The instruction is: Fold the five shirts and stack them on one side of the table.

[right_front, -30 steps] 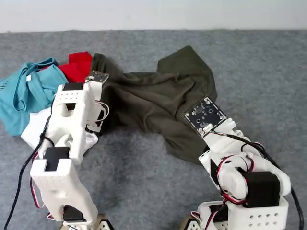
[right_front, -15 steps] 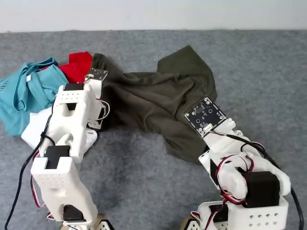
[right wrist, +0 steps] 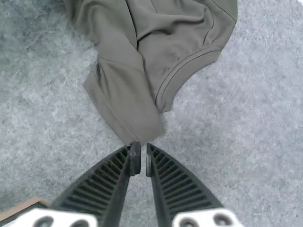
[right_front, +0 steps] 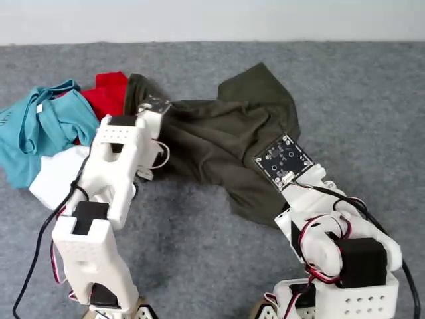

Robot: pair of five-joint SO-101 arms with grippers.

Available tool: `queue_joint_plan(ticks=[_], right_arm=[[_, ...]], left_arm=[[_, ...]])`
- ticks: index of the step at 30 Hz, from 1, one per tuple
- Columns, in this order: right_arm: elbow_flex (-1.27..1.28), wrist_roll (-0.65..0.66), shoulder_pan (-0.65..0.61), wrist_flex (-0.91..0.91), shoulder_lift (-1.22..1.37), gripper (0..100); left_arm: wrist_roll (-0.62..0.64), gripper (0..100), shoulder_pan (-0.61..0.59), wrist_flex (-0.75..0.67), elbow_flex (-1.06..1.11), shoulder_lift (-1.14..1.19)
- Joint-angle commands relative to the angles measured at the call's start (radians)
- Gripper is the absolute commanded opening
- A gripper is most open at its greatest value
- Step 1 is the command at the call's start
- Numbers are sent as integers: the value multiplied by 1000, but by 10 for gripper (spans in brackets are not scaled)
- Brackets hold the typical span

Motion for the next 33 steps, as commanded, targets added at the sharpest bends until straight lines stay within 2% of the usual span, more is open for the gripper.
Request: queue_joint_plan(ticks=[1,4,8,14,16,21,25,28,33], right_arm=[[54,-3,4,-8,-2,39],[146,-3,-2,-25,7,43],[327,-5,2,-136,8,44],[526,-12,4,-265,10,123],[554,-12,12,-295,10,116],[631,-12,180,-404,59,115],[647,-17,249,-499,232,115],[577,-80,236,-521,383,116],[477,-97,165,-522,568,135]], left_arm=[[5,13,-2,5,-39,-15],[5,13,-15,69,-39,-17],[3,13,-11,166,-41,-17],[6,13,-8,213,-41,-17],[6,13,-8,216,-39,-17],[6,13,-14,216,-36,-15],[5,13,-8,213,-36,-15],[2,13,-14,210,-36,-15],[2,13,-14,210,-36,-15]])
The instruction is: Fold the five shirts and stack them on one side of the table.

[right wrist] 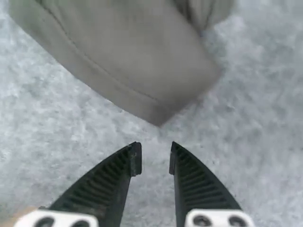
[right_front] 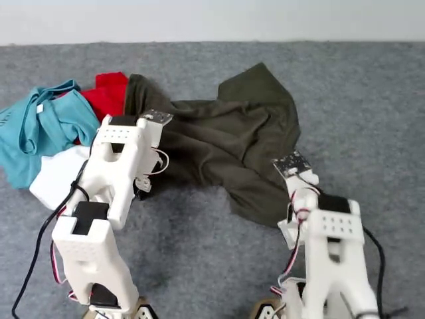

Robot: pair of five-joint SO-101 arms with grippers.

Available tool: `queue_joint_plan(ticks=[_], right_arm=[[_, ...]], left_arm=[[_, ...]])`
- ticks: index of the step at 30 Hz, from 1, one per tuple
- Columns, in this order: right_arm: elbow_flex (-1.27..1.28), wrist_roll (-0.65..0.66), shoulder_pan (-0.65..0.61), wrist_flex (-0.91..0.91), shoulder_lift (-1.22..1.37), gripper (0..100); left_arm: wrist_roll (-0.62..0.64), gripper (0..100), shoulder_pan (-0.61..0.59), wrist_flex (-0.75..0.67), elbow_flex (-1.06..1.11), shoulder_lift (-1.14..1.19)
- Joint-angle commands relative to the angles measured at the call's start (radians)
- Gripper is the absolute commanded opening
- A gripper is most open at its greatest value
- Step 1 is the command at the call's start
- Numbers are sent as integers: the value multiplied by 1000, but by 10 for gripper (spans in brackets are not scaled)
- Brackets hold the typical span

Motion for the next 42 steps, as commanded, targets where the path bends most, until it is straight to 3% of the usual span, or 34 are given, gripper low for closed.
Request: queue_joint_plan(ticks=[1,8,23,26,29,38,42], right_arm=[[-94,-17,-54,-19,113,152],[-233,-18,-67,-22,231,151],[-233,-17,-68,-124,449,147],[-233,-9,-71,-125,452,84],[-236,37,-70,-117,443,8],[-249,112,-65,4,206,9],[-324,112,-65,117,15,9]], left_arm=[[0,13,-5,6,-36,-15],[-2,13,-5,6,-36,-8],[-2,13,-6,6,-36,-8],[-2,13,-6,6,-36,-8],[-2,13,-6,6,-36,-8],[2,13,-6,14,-41,-17],[2,13,-8,97,-87,-18]])
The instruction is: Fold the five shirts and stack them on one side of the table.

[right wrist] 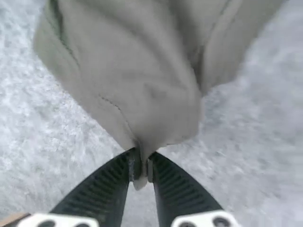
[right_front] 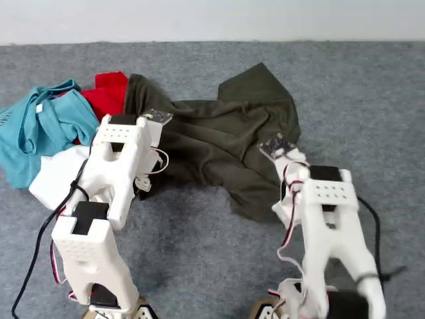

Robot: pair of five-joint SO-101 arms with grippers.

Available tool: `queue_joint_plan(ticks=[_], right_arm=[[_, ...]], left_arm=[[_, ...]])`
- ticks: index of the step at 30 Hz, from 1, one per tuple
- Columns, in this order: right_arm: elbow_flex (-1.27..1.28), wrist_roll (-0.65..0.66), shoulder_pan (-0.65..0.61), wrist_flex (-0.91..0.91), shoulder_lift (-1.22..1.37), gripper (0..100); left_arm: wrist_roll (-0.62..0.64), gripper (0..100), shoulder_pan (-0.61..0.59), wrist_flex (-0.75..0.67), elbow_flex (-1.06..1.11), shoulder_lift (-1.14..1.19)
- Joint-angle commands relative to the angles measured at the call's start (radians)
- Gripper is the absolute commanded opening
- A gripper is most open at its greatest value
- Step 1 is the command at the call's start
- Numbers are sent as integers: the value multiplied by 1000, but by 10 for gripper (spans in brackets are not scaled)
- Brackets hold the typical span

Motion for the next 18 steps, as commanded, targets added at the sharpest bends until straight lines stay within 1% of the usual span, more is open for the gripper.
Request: queue_joint_plan(ticks=[1,4,5,9,12,16,18], right_arm=[[-97,14,-4,97,-191,9],[-158,14,-4,163,-297,9],[-180,14,-4,185,-328,9],[-293,14,-4,285,-410,9],[-399,14,-4,343,-432,9],[-545,14,-4,403,-432,9],[-612,14,-4,437,-432,9]], left_arm=[[0,13,-8,91,-91,-18],[-2,13,-8,199,-193,-18],[0,13,-8,216,-219,-20],[0,13,-26,213,-222,-121],[0,13,-35,213,-182,-265],[-3,13,-38,213,-59,-465],[-28,13,-40,213,7,-560]])
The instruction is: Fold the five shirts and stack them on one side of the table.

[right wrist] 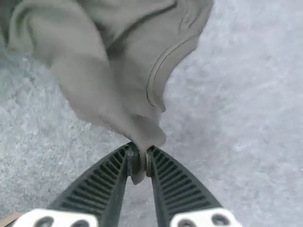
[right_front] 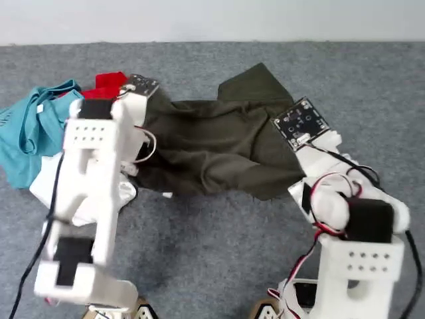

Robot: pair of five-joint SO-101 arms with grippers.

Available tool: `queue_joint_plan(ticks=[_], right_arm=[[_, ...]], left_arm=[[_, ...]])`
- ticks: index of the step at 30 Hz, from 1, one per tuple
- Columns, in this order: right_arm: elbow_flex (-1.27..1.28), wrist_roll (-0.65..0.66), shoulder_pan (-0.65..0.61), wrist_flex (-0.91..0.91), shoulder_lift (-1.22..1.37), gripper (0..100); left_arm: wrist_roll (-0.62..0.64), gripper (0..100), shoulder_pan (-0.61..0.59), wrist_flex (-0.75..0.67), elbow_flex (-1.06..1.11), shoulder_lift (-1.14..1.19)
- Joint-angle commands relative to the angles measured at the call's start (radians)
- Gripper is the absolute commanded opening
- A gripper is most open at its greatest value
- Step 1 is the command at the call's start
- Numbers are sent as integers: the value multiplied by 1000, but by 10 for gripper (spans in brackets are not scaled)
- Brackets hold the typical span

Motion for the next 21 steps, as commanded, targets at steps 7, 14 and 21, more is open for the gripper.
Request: queue_joint_plan(ticks=[7,14,21], right_arm=[[-334,2,7,159,-27,9],[-443,2,176,160,-31,9],[-473,-20,193,160,-31,9]], left_arm=[[-83,13,-44,32,193,-471],[-187,13,-299,32,199,-663],[-285,13,-439,32,200,-684]])
